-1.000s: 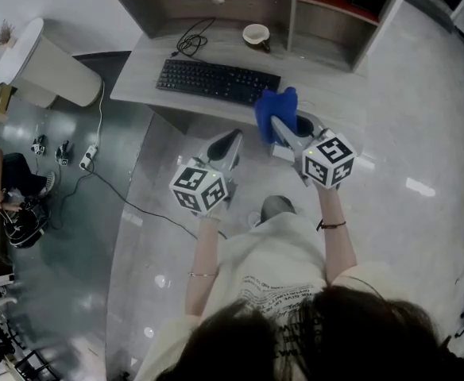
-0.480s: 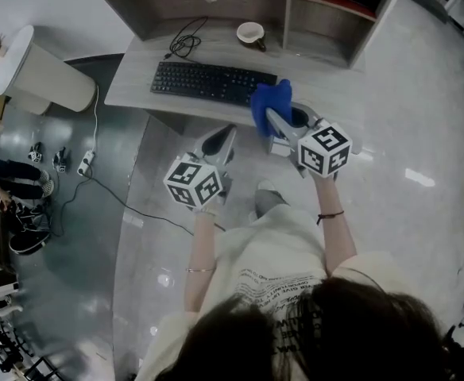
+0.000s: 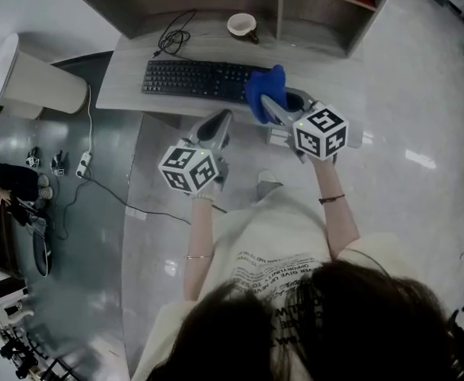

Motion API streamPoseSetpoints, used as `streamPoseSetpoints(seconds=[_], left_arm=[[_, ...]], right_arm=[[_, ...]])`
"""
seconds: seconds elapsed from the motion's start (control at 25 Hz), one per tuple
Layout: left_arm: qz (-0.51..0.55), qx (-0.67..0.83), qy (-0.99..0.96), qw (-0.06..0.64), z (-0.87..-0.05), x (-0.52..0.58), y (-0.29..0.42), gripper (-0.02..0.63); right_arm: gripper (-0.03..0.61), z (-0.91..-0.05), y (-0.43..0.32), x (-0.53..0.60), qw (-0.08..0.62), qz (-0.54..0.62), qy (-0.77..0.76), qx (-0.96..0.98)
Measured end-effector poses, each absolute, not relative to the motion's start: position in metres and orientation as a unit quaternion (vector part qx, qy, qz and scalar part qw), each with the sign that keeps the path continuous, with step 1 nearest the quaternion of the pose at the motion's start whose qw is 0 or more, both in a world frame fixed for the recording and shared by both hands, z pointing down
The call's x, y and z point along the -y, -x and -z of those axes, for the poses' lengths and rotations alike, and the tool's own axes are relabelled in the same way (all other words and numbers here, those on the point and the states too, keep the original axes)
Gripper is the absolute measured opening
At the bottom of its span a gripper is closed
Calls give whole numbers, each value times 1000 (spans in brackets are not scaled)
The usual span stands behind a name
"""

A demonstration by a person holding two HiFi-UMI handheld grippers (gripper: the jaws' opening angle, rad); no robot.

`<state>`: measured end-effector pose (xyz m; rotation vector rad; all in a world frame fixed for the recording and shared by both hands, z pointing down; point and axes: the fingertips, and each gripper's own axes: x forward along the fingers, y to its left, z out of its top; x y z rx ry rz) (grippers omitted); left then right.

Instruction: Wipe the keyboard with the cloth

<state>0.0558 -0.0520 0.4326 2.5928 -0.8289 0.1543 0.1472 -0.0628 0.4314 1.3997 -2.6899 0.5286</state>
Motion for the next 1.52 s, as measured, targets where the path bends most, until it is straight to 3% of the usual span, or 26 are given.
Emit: streamPoseSetpoints(seconds=[1.08,1.52], left_arm=[[-106,248,-934,235,-461,94,-122,-3],[-121,198,-939,255,-480,109,-116,-3]], right_arm=[[58,-452,-219,102,41,-199,-506,838],[58,-478,-220,114,55,-222,-551,802]])
